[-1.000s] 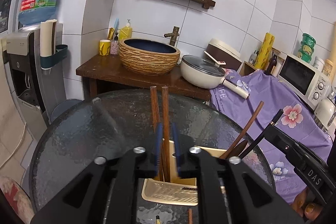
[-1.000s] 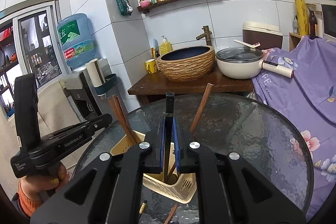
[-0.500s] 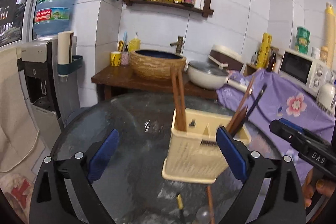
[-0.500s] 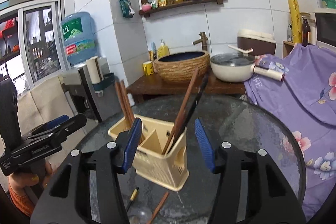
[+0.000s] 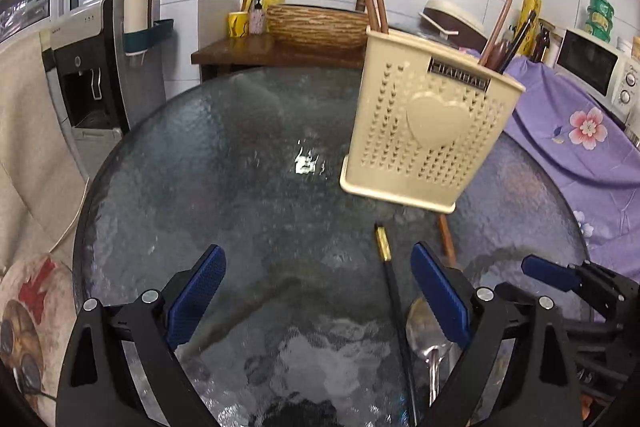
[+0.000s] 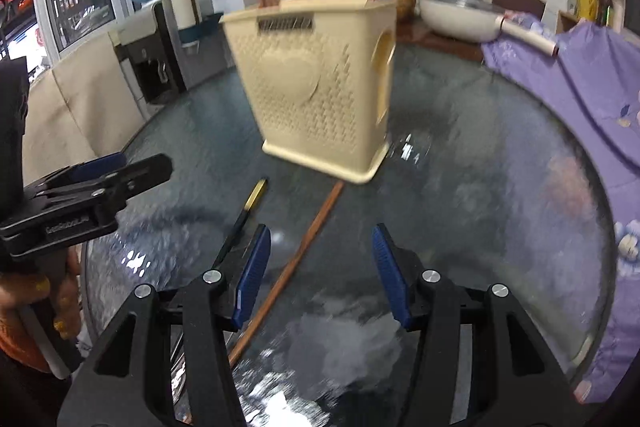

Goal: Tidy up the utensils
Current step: 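Grasp a gold-tipped dark chopstick with the left tool while the right tool grasps a wooden chopstick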

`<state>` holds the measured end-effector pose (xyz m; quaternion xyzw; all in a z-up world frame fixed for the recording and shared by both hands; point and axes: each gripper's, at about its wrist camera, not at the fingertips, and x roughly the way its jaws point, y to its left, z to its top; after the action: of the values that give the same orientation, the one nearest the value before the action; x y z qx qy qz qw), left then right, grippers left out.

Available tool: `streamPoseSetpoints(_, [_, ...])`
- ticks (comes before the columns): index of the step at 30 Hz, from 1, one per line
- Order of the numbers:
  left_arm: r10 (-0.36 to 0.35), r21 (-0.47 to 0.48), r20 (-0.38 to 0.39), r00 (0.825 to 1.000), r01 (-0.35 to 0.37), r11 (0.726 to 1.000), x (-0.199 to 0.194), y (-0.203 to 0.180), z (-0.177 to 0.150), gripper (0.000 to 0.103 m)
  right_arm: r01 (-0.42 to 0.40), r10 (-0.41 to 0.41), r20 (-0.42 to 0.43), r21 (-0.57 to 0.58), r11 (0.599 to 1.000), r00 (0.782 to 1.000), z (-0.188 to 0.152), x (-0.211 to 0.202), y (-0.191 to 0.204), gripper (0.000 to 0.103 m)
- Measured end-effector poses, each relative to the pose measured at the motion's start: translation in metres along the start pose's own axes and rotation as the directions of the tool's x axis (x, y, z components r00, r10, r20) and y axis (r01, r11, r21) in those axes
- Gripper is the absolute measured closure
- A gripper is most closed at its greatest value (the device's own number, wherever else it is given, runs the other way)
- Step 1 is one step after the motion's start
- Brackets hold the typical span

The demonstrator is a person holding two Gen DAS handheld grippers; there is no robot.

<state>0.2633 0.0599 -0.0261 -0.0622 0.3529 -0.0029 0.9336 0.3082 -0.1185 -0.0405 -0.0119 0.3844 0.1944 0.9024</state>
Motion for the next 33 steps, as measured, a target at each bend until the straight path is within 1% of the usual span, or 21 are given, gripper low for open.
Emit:
streamPoseSetpoints(1, [-0.001,-0.002,-0.008,1.000,0.001,1.000,0.001,0.001,-0.003,0.015,0.006,-0.007,-0.011,-0.009,1.000,1.000,-0.005,0.002,0.004,0.050])
streamPoseSetpoints(4, [-0.025,-0.005,-0.039,0.999,0.025,1.000,0.004,-0.002,-0.014,0.024,0.020,-0.022,-0.052,-0.032,0.999,0.998,-0.020,0.011,0.017,0.050])
streamPoseSetpoints(6, [-0.033,0.001,-0.060,0.998,0.033,0.999,0.006,-0.004,-0.019,0.033,0.027,-0.029,-0.075,-0.028,0.999,0.997,-0.027,0.016,0.020,0.050])
streamPoseSetpoints(7, [-0.034,0.001,-0.070,0.997,0.034,0.999,0.008,-0.004,-0.021,0.036,0.030,-0.033,-0.081,-0.026,0.999,0.996,-0.028,0.017,0.021,0.050])
streamPoseSetpoints(10, [-0.047,-0.005,-0.088,0.995,0.047,0.999,0.011,-0.004,-0.025,0.041,0.046,-0.048,-0.098,-0.020,0.999,0.994,-0.032,0.020,0.023,0.052])
streamPoseSetpoints(16, [-0.061,0.007,-0.101,0.993,0.062,0.998,0.014,-0.013,-0.027,0.044,0.068,-0.071,-0.113,-0.029,0.997,0.991,-0.032,0.022,0.025,0.055])
streamPoseSetpoints(18, [-0.063,0.010,-0.108,0.992,0.065,0.998,0.016,-0.016,-0.028,0.045,0.084,-0.088,-0.113,-0.042,0.996,0.990,-0.032,0.023,0.027,0.058])
streamPoseSetpoints(19, [-0.065,0.011,-0.112,0.992,0.067,0.998,0.017,-0.016,-0.028,0.047,0.102,-0.107,-0.112,-0.053,0.993,0.988,-0.032,0.023,0.026,0.062])
streamPoseSetpoints(20, [-0.067,0.013,-0.116,0.991,0.069,0.998,0.018,-0.017,-0.028,0.048,0.115,-0.121,-0.111,-0.061,0.992,0.987,-0.031,0.023,0.026,0.064])
streamPoseSetpoints(23, [-0.069,0.022,-0.122,0.990,0.072,0.997,0.020,-0.020,-0.028,0.050,0.126,-0.131,-0.117,-0.047,0.991,0.984,-0.030,0.020,0.014,0.066])
streamPoseSetpoints(27, [-0.083,0.023,-0.127,0.988,0.087,0.996,0.024,-0.025,-0.023,0.050,0.150,-0.152,-0.121,-0.021,0.988,0.981,-0.030,0.017,-0.006,0.067])
streamPoseSetpoints(29, [-0.094,0.022,-0.131,0.987,0.097,0.995,0.027,-0.028,-0.020,0.052,0.161,-0.161,-0.123,-0.010,0.987,0.979,-0.029,0.016,-0.014,0.067])
streamPoseSetpoints(31, [-0.097,0.028,-0.138,0.986,0.101,0.994,0.031,-0.033,-0.016,0.056,0.173,-0.172,-0.126,0.002,0.985,0.977,-0.027,0.016,-0.022,0.067])
streamPoseSetpoints(33, [-0.091,0.043,-0.146,0.985,0.098,0.994,0.036,-0.037,-0.014,0.060,0.163,-0.159,-0.126,0.019,0.986,0.979,-0.025,0.016,-0.027,0.067])
